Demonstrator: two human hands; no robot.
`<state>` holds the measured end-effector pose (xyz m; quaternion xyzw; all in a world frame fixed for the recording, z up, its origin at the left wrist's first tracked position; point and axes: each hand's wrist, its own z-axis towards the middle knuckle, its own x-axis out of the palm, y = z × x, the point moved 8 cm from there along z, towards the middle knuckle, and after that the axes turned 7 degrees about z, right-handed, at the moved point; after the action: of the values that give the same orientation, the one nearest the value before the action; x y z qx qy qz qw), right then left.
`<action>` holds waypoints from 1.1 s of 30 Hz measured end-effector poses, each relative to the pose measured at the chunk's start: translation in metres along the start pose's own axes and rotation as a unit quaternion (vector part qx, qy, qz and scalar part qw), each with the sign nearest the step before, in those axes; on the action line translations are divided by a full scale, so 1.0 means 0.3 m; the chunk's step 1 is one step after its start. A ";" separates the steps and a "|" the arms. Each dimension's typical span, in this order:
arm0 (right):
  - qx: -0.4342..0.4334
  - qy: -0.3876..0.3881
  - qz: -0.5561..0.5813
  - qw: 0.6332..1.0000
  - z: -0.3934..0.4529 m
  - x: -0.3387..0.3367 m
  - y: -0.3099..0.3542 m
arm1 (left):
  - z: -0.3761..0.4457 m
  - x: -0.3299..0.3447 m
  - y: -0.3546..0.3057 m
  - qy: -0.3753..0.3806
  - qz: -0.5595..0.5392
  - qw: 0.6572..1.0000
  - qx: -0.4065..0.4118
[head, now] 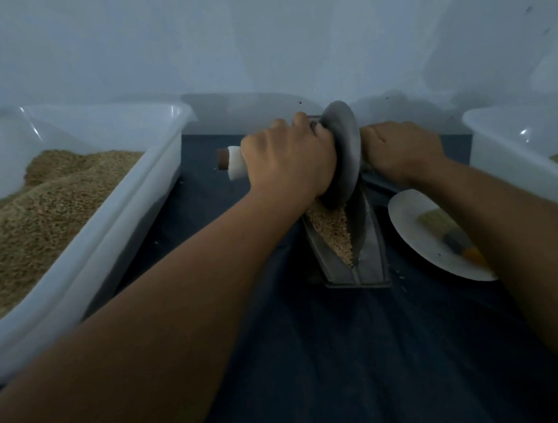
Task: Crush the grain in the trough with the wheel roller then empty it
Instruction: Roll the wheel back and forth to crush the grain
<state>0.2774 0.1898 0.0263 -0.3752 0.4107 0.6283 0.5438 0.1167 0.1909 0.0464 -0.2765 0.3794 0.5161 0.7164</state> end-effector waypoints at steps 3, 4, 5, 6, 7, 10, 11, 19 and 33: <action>0.027 0.000 0.014 1.000 -0.016 0.001 -0.013 | -0.017 -0.001 0.005 0.016 0.009 1.000 -0.008; 0.038 0.002 0.020 0.999 -0.022 0.004 -0.022 | -0.026 -0.006 0.004 0.017 0.011 1.000 -0.007; 0.048 0.003 0.030 0.998 -0.028 0.007 -0.028 | -0.035 -0.011 0.004 0.018 0.012 1.000 -0.007; 0.054 0.002 0.037 0.998 -0.035 0.008 -0.030 | -0.043 -0.016 0.004 0.019 0.012 1.000 -0.007; 0.060 0.000 0.043 0.997 -0.042 0.006 -0.030 | -0.051 -0.020 0.004 0.019 0.010 1.000 -0.005; 0.067 -0.014 0.043 0.997 -0.064 -0.010 -0.014 | -0.072 -0.032 0.004 0.015 0.006 1.000 0.009; 0.071 -0.017 0.041 0.996 -0.074 -0.016 -0.009 | -0.077 -0.033 0.004 0.015 0.007 1.000 0.015; 0.088 -0.076 0.033 0.993 -0.170 -0.065 0.039 | -0.091 -0.031 0.007 0.019 -0.004 0.999 0.046; 0.103 -0.090 -0.055 0.989 -0.154 -0.103 0.089 | -0.021 0.047 0.057 0.110 -0.050 0.991 0.062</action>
<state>0.2560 0.1335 0.0400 -0.2813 0.4016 0.5829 0.6479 0.1014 0.1988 0.0313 -0.3051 0.4730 0.4213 0.7111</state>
